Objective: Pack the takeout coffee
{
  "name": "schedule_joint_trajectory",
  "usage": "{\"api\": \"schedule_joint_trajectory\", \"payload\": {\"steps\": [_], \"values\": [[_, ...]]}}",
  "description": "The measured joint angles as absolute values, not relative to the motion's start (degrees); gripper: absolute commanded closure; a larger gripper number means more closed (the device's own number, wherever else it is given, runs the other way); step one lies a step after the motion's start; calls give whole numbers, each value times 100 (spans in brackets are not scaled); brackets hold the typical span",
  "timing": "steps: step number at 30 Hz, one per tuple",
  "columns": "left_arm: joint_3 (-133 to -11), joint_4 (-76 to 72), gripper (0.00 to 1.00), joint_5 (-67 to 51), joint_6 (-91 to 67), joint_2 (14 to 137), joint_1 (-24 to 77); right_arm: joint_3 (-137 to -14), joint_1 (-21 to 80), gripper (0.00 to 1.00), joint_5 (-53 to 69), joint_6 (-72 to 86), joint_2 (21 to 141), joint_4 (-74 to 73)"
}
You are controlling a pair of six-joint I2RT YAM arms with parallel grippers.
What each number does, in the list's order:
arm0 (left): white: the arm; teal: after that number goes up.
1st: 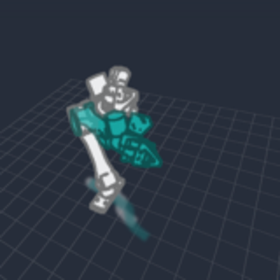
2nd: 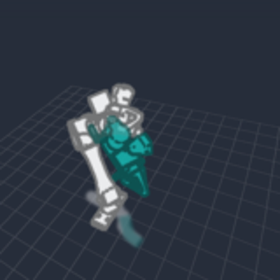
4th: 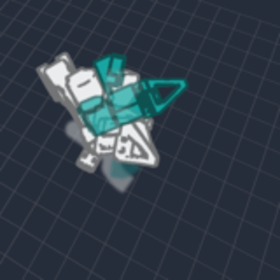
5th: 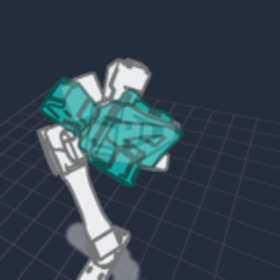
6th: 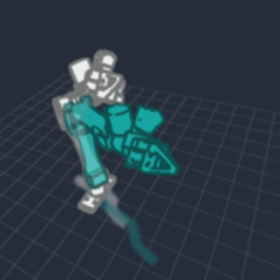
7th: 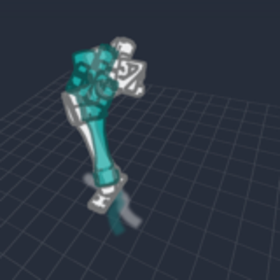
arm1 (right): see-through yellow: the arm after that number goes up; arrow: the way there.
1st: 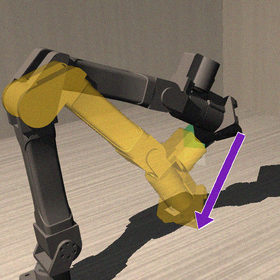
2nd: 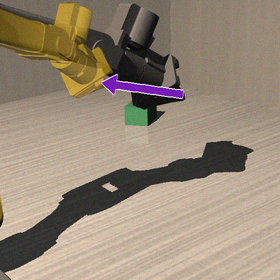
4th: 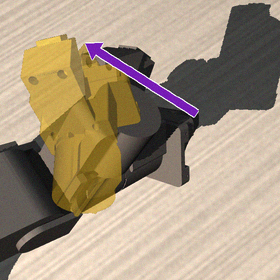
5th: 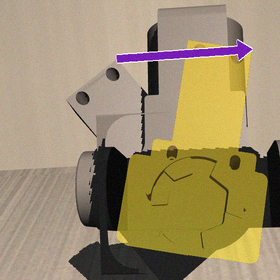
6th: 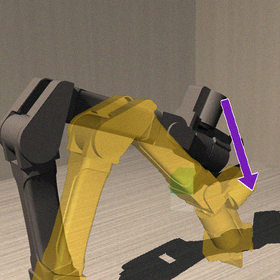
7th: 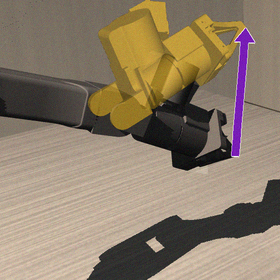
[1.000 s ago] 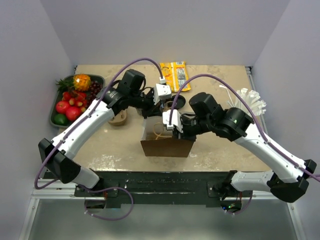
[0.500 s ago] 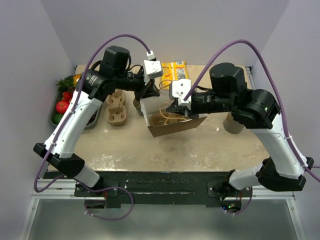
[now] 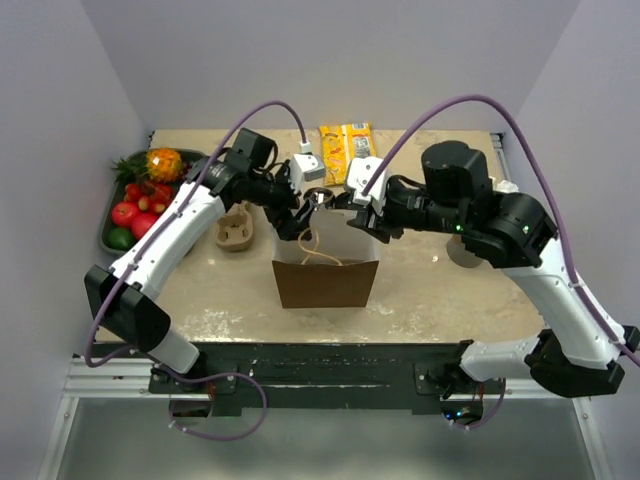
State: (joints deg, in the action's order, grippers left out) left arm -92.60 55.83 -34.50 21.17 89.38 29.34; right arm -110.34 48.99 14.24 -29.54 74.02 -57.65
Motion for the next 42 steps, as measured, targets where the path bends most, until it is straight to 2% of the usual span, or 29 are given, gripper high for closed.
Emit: {"api": "schedule_joint_trajectory", "payload": {"steps": [3, 5, 11, 18, 20, 21, 23, 24, 25, 26, 27, 28, 34, 38, 42], "values": [[-9209, 5273, 1, -3205, 1890, 8890, 2827, -10208, 4882, 39, 1011, -2840, 7120, -5631], [-9209, 5085, 1, -3006, 1710, 8781, 2812, -9644, 4823, 37, 722, -2652, 6947, -5557], [-9214, 4908, 1, -2259, 1103, 8088, 2738, -8862, 4375, 38, -34, -1855, 6960, -5531], [-9056, 5129, 9, -1857, 814, 7848, 2639, -8888, 4241, 41, -209, -1319, 7588, -5524], [-8720, 5227, 12, -1706, 746, 7776, 2620, -8892, 4241, 46, -204, -1258, 7734, -5651], [-8584, 5280, 22, -1660, 714, 7745, 2611, -8873, 4241, 48, -204, -1243, 7758, -5675], [-8248, 5402, 36, -1603, 622, 7631, 2563, -8746, 4241, 71, -202, -1197, 7736, -5739], [-8156, 5443, 52, -1616, 572, 7590, 2523, -8705, 4241, 80, -196, -1203, 7714, -5776], [-8103, 5478, 60, -1653, 510, 7550, 2471, -8674, 4241, 99, -187, -1181, 7684, -5808], [-8099, 5489, 69, -1741, 456, 7531, 2403, -8672, 4244, 100, -178, -1170, 7671, -5828], [-8121, 5487, 92, -1809, 438, 7520, 2338, -8672, 4248, 100, -183, -1175, 7653, -5817], [-8167, 5496, 100, -1909, 416, 7524, 2274, -8680, 4248, 100, -172, -1157, 7649, -5811], [-8829, 5631, 100, -2842, 478, 7852, 2064, -9253, 4246, 100, -40, -1155, 7787, -5964], [-9343, 5719, 100, -3669, 506, 7935, 2060, -10044, 4230, 100, 115, -1129, 7972, -6108], [-9944, 5776, 100, -3983, 493, 8018, 2051, -10737, 4230, 100, 283, -1013, 8093, -6292]]}}
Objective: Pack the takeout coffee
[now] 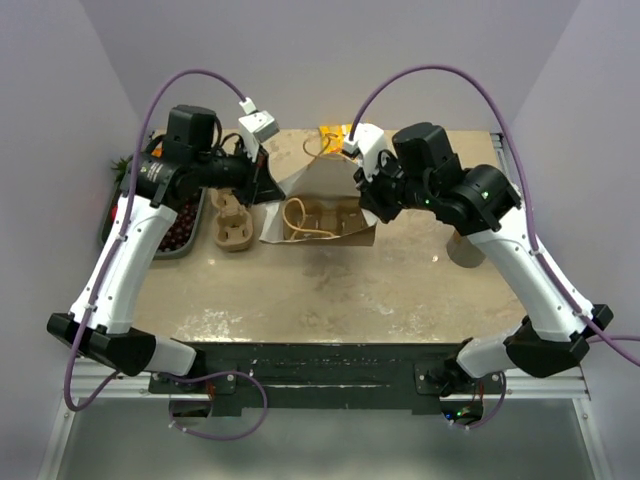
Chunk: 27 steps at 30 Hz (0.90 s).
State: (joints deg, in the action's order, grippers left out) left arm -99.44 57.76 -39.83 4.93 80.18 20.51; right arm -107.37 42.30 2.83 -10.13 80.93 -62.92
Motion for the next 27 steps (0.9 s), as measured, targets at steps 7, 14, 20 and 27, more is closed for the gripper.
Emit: {"api": "schedule_joint_trajectory", "payload": {"steps": [7, 14, 20, 27], "values": [[-10711, 5795, 100, -4049, 445, 8110, 2025, -11826, 4224, 100, 578, -819, 8425, -6528], [-10770, 5902, 100, -3977, 416, 8090, 2018, -11885, 4211, 100, 908, -659, 8473, -6683], [-10527, 5920, 75, -3988, 375, 7931, 1975, -11695, 4204, 100, 1164, -572, 8455, -6718], [-9902, 5745, 1, -3997, 213, 7996, 1973, -10763, 4152, 1, 1245, -370, 8331, -6705]]}}
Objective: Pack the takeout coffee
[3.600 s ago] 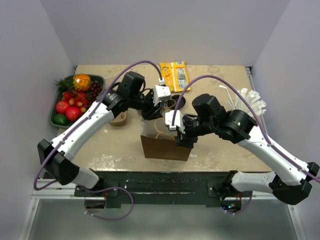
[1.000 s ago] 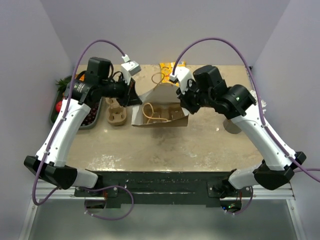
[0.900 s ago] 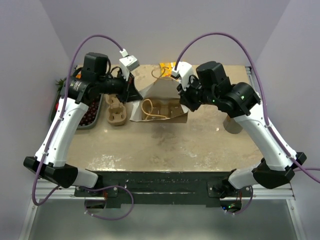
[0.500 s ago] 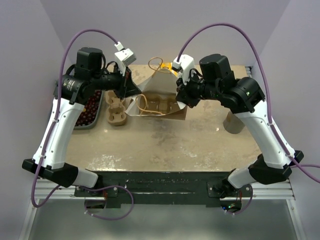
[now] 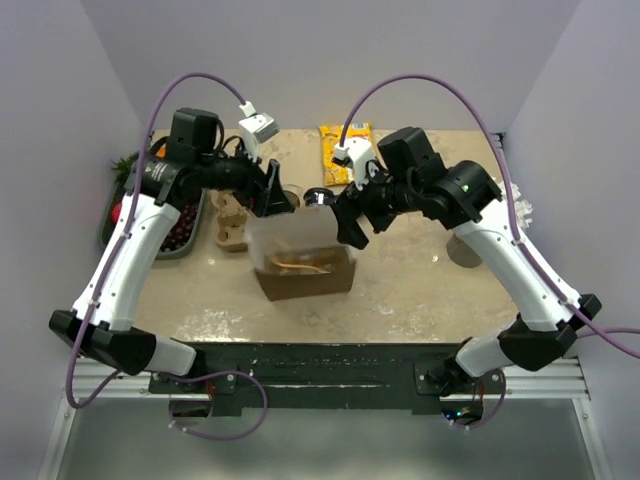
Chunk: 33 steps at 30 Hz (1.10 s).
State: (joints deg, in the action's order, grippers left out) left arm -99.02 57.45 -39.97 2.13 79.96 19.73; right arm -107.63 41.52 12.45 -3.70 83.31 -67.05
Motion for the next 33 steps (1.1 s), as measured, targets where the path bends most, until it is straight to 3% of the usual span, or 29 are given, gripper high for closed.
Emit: {"api": "schedule_joint_trajectory", "payload": {"steps": [10, 18, 24, 29, 33], "values": [[-10232, 4947, 1, -3632, 377, 8805, 1955, -11349, 3669, 4, 1459, -585, 8733, -6208], [-9011, 3411, 2, -3750, 967, 7054, 1944, -10492, 3686, 18, 2425, -1881, 8068, -5111], [-9325, 4034, 5, -4351, 1625, 6399, 1946, -10549, 3697, 19, 3157, -2279, 8825, -4595], [-8700, 4589, 7, -4678, 1686, 6287, 1946, -10547, 3695, 17, 3586, -2290, 9529, -4195], [-8149, 4807, 15, -4755, 1557, 6486, 1944, -10545, 3695, 18, 3868, -2182, 9773, -3854]]}}
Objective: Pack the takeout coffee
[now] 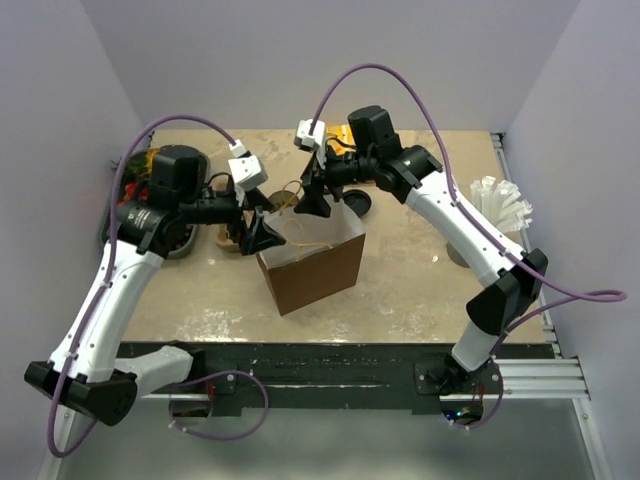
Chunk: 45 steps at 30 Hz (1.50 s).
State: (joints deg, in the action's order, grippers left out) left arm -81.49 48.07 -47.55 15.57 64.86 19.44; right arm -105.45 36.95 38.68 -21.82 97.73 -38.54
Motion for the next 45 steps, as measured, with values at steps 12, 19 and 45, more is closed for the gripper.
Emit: {"api": "schedule_joint_trajectory", "payload": {"steps": [12, 19, 45], "values": [[-8123, 4700, 94, -5719, 1282, 7288, 1944, -10538, 3695, 89, 4521, -1841, 9874, -3061], [-8497, 4799, 100, -6034, 1308, 7636, 1944, -10530, 3695, 100, 4606, -1658, 9931, -3033], [-11520, 5583, 100, -6160, 1708, 7511, 1944, -13692, 3695, 100, 4112, -364, 10025, -3503]]}}
